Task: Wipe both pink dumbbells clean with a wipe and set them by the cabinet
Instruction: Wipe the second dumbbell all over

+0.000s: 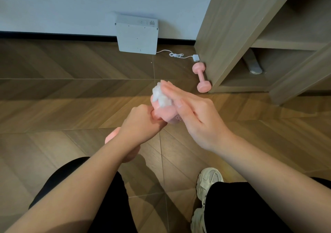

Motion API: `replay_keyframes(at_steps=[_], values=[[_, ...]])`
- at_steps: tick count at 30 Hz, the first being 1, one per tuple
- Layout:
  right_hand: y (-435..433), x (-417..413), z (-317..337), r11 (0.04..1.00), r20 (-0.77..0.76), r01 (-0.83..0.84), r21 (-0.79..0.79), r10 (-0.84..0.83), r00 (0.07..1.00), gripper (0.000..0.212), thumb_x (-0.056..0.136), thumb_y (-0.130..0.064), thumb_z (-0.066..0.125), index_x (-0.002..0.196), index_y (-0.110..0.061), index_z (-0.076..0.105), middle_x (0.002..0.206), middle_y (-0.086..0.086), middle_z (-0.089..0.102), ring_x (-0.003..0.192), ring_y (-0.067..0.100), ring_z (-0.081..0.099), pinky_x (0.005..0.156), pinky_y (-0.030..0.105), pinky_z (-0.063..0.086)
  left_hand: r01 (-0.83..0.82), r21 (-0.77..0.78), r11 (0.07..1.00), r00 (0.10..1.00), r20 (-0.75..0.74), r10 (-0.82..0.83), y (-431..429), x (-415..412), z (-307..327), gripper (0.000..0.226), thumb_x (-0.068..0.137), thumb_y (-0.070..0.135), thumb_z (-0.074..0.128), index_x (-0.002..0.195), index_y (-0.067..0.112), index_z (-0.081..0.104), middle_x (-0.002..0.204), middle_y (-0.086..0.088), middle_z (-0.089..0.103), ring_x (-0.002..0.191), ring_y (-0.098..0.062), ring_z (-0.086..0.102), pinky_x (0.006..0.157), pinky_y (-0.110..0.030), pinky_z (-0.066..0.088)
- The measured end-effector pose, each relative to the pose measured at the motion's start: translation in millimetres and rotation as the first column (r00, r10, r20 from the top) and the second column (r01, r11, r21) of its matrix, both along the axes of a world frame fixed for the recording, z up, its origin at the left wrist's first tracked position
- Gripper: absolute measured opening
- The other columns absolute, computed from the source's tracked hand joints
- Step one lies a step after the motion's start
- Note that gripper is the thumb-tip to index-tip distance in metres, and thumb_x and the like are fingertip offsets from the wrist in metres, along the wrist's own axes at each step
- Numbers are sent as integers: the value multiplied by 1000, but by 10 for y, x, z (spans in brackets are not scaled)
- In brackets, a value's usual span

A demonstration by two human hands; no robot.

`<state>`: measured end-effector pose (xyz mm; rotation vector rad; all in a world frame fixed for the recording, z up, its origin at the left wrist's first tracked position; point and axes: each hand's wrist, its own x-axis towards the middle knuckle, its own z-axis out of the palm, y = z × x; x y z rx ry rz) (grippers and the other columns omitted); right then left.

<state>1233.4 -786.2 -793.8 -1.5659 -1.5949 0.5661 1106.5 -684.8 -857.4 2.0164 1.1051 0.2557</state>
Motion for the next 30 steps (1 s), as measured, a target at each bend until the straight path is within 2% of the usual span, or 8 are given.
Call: replay_keyframes(at_steps=[6,9,12,15,19,22,27,30], values=[[-91,84,-97,1000,31,19,24,-20,999,40,100,-8,35,137,2,47,146,9,46,138,12,40,114,33,33,-152,-353,923,950,205,235,4,-6,28,27,82,24,65,59,12,55,45,2,49,39,-15,42,42,-22,35],[-1,91,-36,988,-88,130,-77,-137,987,38,102,-22,34,126,-20,63,123,-11,65,114,-4,54,98,19,41,-72,-226,971,967,225,124,-57,-7,59,30,83,25,68,65,4,57,54,-2,52,50,-16,44,51,-28,38],[83,113,37,971,-104,165,-172,-184,977,49,104,-28,32,83,-59,63,73,-37,60,78,-14,56,69,4,37,71,-53,996,990,130,-64,-122,-13,82,41,75,42,63,78,2,62,68,-9,65,62,-25,58,59,-39,50],[60,71,71,990,-65,105,-97,-112,992,38,103,-22,33,106,-41,65,97,-35,65,99,-15,57,84,7,42,58,-6,998,997,61,-57,-150,1,83,38,67,48,54,67,10,58,64,-10,62,61,-28,55,59,-40,49],[7,41,46,996,61,-69,51,66,996,36,100,-8,37,127,0,59,135,10,57,135,15,45,111,38,37,29,-60,998,997,69,-25,-134,34,56,38,71,46,55,63,9,51,56,-5,53,55,-20,46,52,-29,38],[-46,36,28,984,140,-133,116,117,983,34,98,-1,39,128,7,55,139,17,52,138,24,41,112,44,35,-18,-114,993,997,78,27,-115,44,72,34,83,27,61,57,13,44,49,2,44,44,-12,39,43,-20,32],[-109,79,-54,982,254,-99,158,56,966,38,98,-1,40,134,9,47,147,19,41,141,25,35,115,43,32,-163,-573,803,859,318,402,-143,72,158,21,82,12,64,65,11,52,43,3,42,36,-11,32,40,-22,25],[-117,86,-90,989,200,-33,147,3,980,42,100,-4,38,141,6,39,151,16,36,143,20,31,117,38,29,-144,-604,784,819,372,437,-153,79,203,26,87,6,60,63,11,49,44,3,36,39,-12,27,41,-23,21]])
